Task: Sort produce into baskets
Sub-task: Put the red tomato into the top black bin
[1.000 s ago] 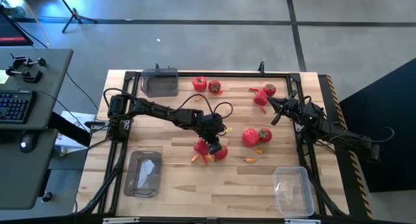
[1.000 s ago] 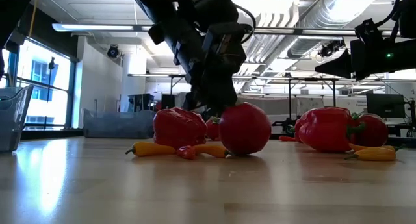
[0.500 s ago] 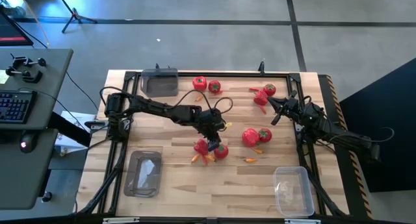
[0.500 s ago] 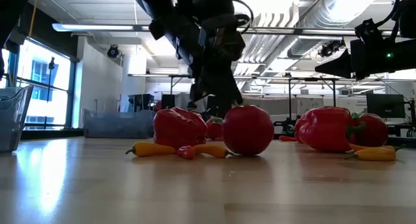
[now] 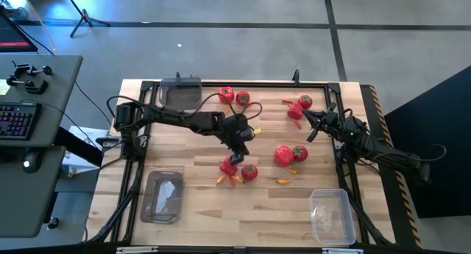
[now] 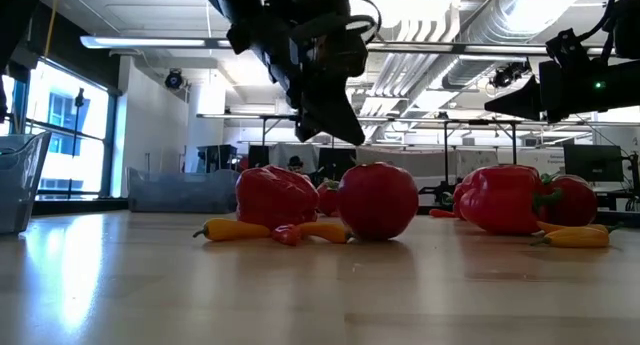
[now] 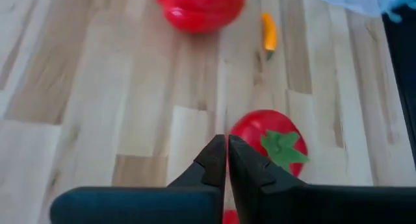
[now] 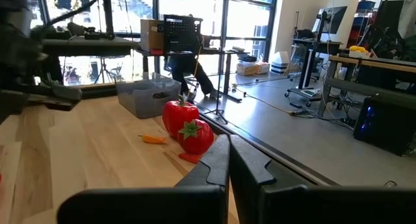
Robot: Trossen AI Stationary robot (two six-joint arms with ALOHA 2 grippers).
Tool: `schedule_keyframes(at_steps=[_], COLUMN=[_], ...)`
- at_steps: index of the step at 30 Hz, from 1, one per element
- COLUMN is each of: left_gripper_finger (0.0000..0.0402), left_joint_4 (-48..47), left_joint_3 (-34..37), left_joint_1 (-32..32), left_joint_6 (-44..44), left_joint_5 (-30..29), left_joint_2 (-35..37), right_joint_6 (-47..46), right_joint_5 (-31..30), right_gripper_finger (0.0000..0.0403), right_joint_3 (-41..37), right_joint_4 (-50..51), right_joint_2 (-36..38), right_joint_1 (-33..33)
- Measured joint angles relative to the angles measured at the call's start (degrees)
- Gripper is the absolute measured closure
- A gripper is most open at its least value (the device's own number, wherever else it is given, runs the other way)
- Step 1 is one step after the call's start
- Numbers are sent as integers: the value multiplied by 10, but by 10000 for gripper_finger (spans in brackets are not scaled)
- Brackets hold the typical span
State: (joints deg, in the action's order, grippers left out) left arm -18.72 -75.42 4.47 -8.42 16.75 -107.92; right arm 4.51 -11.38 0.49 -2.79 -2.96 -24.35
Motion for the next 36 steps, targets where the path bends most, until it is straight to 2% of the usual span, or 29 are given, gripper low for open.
schedule_keyframes(at_steps=[4,8,15,20,36], left_gripper_finger=[362,310,190,129,117], left_joint_4=[0,-5,-41,-82,-120], left_joint_3=[0,-4,-56,-90,-130], left_joint_1=[-29,-65,-115,-115,-90], left_joint_6=[38,42,25,25,58], left_joint_5=[0,1,-79,-94,-83], left_joint_2=[0,0,-2,-32,-88], right_joint_6=[0,0,0,0,0], right_joint_5=[0,0,0,0,0], right_gripper_finger=[403,403,403,403,403], right_joint_3=[0,0,0,0,0], right_joint_4=[0,0,0,0,0], right_joint_2=[0,0,0,0,0], right_joint_1=[0,0,0,0,0])
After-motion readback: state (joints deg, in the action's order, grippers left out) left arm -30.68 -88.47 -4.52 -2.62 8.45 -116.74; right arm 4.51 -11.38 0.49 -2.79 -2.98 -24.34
